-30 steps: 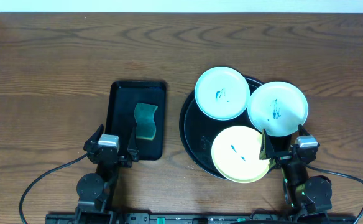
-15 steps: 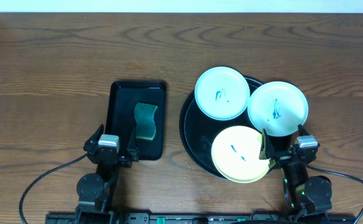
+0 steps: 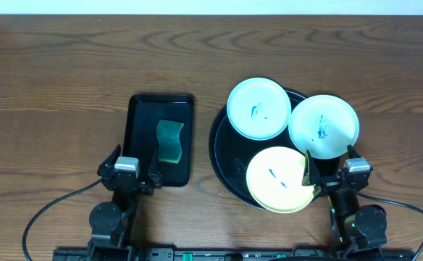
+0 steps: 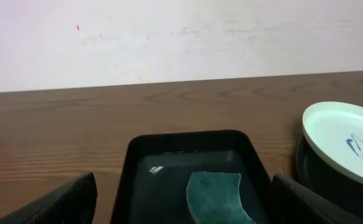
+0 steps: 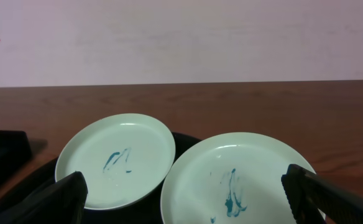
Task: Clean dirty plates on tray and stack at the side
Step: 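Move the left gripper toward the green sponge on the black tray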
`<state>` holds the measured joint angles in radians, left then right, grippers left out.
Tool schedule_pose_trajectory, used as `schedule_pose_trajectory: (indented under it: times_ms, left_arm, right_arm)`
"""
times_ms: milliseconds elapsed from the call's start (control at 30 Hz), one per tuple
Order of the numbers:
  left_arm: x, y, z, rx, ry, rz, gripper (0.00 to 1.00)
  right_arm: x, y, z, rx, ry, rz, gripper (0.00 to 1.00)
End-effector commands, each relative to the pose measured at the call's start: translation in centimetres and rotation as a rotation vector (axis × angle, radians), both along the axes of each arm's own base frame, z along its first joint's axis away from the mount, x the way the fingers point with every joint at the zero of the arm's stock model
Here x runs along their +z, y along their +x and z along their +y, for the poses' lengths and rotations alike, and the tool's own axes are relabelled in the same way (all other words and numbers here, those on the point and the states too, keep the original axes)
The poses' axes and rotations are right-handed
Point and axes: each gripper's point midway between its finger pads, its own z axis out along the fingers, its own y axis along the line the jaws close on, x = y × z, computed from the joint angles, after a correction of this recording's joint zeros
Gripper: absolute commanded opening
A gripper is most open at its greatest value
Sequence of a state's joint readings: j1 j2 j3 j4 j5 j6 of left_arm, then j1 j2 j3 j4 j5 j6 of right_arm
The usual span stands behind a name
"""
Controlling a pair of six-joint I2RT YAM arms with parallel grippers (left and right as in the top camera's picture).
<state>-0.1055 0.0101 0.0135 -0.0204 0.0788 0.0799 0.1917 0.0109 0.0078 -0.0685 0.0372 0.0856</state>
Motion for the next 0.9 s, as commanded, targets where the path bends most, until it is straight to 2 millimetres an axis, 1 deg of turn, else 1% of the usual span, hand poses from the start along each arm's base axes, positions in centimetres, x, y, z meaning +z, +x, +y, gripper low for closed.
schedule_pose_trajectory:
  times_ms: [0, 733, 867]
  left_arm:
    - [-1.37, -0.14, -0.14, -0.012, 0.016, 0.044, 0.89]
    - [-1.29, -0.13, -0.18, -0.013, 0.007, 0.042, 0.89]
    - [-1.4, -0.15, -0.18, 0.001, -0.1, 0.063, 0.89]
  right_arm:
    - [-0.09, 0.06, -0.49, -0.02, -0.013, -0.001, 0.99]
    - [-0.08, 0.06, -0.48, -0.019, -0.012, -0.001, 0.99]
    - [-0.1, 0.05, -0.42, -0.018, 0.014, 0.004, 0.99]
